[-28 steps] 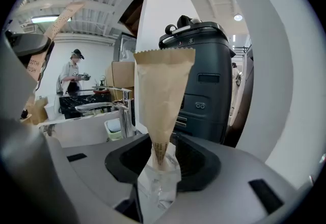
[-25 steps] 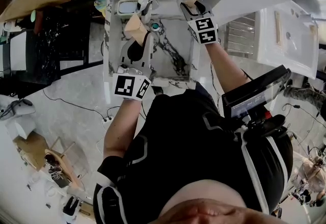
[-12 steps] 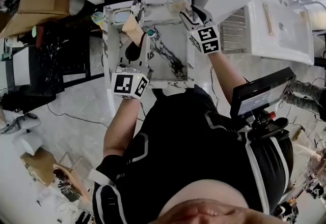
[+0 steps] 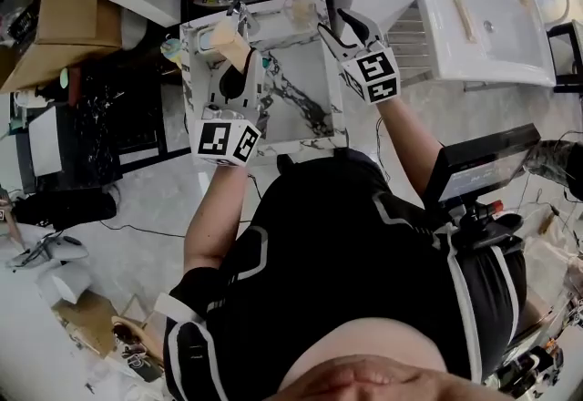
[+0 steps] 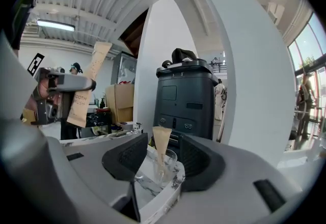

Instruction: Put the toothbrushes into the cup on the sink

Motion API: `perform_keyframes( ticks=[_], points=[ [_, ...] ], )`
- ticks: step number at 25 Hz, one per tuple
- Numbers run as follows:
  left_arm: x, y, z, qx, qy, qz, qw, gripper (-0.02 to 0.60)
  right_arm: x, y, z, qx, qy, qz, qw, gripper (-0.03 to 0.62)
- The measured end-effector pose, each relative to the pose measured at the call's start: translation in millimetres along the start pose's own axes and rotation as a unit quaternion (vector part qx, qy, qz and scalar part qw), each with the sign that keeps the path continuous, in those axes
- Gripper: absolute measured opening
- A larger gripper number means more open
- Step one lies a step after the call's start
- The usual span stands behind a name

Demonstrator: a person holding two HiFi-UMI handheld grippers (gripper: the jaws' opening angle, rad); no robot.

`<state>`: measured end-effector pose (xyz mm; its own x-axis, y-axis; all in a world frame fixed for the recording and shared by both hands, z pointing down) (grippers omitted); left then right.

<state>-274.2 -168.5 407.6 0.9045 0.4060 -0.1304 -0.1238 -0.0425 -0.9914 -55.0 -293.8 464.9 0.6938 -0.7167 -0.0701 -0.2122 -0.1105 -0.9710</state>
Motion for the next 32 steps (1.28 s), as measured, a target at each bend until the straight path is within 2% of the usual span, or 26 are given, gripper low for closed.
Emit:
perform_keyframes(
  ticks=[9, 16, 20, 29, 32],
  points=[
    [-5, -3, -26, -0.010, -0.018, -0.017, 0.9996, 0.029, 2, 13, 37, 0.020, -0.028, 0.002, 0.999, 0.198],
    [-17, -15, -66, -0.009, -0.023, -0.003, 0.9997, 0.029, 12, 2, 70, 0.004, -0.059, -0.006, 0.998, 0.198],
    [-25, -28, -89, -0.009, -0.005, 0.006, 0.9999, 0.029, 19, -9, 83, -0.007, -0.072, -0.011, 0.997, 0.197],
    [-38, -62, -120, -0.038, 0.038, -0.004, 0.9986, 0.029, 29, -32, 102, -0.032, -0.076, -0.022, 0.996, 0.198],
    [-35, -73, -124, -0.066, 0.035, -0.011, 0.9972, 0.029, 30, -39, 106, -0.036, -0.074, -0.024, 0.996, 0.197]
  ],
)
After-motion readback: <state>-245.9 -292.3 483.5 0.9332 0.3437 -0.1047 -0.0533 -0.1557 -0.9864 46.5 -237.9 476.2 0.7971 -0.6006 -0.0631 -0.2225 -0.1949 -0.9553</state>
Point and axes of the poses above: the fingertips, and each gripper's own axes: z backward along the fingers, x to its right, y out of its top, the point moved 9 cm from there along z, backward along the fingers, and after that the axes turned 3 degrees about -y, right-handed, at the moved point
